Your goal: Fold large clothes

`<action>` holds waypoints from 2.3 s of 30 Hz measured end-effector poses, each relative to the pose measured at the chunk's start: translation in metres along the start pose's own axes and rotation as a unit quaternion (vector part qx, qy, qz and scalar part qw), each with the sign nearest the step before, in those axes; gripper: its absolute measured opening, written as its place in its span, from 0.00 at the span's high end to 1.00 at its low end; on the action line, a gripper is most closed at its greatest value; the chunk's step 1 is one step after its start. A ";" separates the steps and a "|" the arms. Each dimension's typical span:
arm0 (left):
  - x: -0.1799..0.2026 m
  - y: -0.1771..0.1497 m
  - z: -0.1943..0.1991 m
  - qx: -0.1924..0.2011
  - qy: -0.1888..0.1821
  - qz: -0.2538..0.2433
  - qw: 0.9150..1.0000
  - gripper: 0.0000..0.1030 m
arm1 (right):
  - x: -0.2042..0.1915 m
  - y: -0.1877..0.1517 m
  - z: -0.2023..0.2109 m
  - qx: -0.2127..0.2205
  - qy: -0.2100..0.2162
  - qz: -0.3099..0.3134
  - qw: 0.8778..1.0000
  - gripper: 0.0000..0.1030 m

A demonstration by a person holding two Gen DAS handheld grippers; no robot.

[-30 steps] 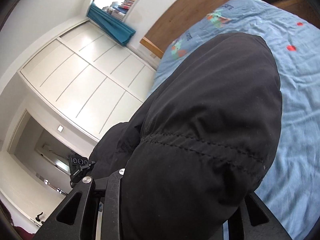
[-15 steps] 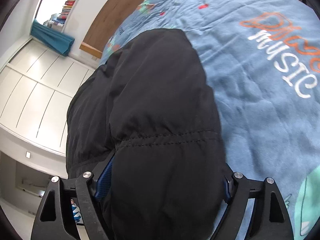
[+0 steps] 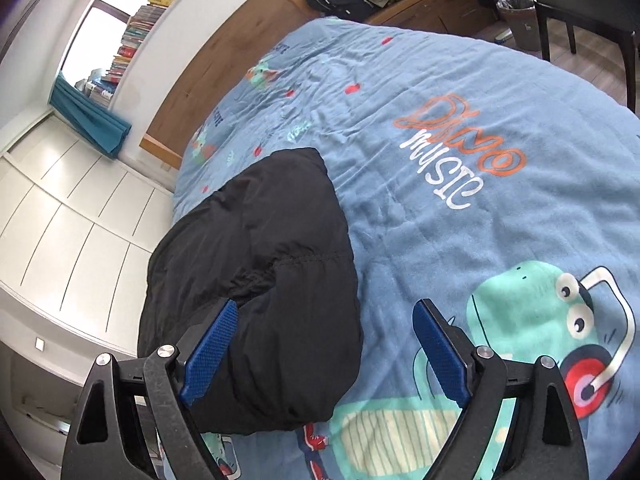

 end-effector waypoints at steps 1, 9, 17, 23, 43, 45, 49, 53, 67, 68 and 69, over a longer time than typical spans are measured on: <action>0.002 -0.004 0.018 0.002 0.002 -0.003 1.000 0.35 | -0.006 -0.004 0.007 0.002 0.003 0.003 1.000 0.13; 0.024 -0.036 0.073 0.031 0.050 -0.055 0.997 0.33 | -0.058 -0.038 0.027 -0.007 -0.013 0.077 0.997 0.11; 0.091 -0.072 0.052 0.068 0.124 -0.153 0.978 0.32 | -0.127 -0.076 -0.031 -0.027 -0.037 0.209 0.977 0.10; 0.157 -0.097 0.011 0.087 0.135 -0.237 0.958 0.32 | -0.178 -0.097 -0.087 -0.030 -0.029 0.311 0.949 0.10; 0.217 -0.112 -0.086 0.089 0.134 -0.316 0.935 0.32 | -0.164 -0.095 -0.182 -0.042 -0.044 0.366 0.928 0.10; 0.217 -0.113 -0.088 0.088 0.136 -0.318 0.934 0.32 | -0.158 -0.094 -0.180 -0.042 -0.046 0.365 0.929 0.10; 0.214 -0.116 -0.091 0.086 0.138 -0.322 0.933 0.32 | -0.147 -0.089 -0.173 -0.043 -0.052 0.360 0.931 0.09; 0.213 -0.115 -0.092 0.083 0.139 -0.322 0.933 0.32 | -0.135 -0.084 -0.167 -0.042 -0.065 0.355 0.932 0.09; 0.225 -0.095 -0.076 0.099 0.126 -0.314 0.936 0.32 | -0.144 -0.046 -0.141 -0.009 -0.060 0.334 0.941 0.07; 0.229 -0.091 -0.079 0.099 0.125 -0.317 0.935 0.32 | -0.152 -0.044 -0.145 -0.007 -0.053 0.338 0.940 0.07; 0.233 -0.089 -0.081 0.100 0.124 -0.319 0.934 0.32 | -0.158 -0.043 -0.149 -0.007 -0.048 0.341 0.939 0.07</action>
Point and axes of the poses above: each gripper's, at about its wrist camera, not at the fingertips, and z roughly against the way its jaws point, x to its right, y to its top, the point moved 4 cm from there along -z, roughly the way its jaws point, and after that the axes turned 10 degrees about y, right-handed, at the moved point
